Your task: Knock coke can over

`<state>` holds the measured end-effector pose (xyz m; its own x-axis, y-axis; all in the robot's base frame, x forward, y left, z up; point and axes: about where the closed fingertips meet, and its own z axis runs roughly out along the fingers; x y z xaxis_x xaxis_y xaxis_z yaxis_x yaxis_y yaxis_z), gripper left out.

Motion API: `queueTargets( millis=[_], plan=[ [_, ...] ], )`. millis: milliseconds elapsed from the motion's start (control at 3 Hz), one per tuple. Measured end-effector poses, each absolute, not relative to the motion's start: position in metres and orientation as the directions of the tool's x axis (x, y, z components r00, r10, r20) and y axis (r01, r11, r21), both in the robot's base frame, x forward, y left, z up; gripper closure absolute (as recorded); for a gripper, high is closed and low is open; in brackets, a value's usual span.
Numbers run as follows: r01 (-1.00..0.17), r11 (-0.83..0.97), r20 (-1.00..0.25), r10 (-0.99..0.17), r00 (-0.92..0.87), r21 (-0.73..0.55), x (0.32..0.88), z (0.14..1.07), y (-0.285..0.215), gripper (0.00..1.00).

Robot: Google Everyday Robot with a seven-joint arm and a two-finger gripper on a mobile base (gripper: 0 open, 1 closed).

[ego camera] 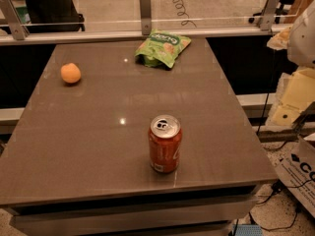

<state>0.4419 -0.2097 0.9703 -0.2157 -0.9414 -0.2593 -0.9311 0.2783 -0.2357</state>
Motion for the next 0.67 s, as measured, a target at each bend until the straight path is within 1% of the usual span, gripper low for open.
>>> queueTargets(
  millis=[333,667],
  plan=[
    [-0.937,0.285,-0.356,-0.913,-0.201,-0.201,0.436,0.951,-0.186,0.00],
    [-0.950,0.275,-0.486,-0.856,-0.174,-0.146,0.432,0.925,-0.155,0.00]
  ],
)
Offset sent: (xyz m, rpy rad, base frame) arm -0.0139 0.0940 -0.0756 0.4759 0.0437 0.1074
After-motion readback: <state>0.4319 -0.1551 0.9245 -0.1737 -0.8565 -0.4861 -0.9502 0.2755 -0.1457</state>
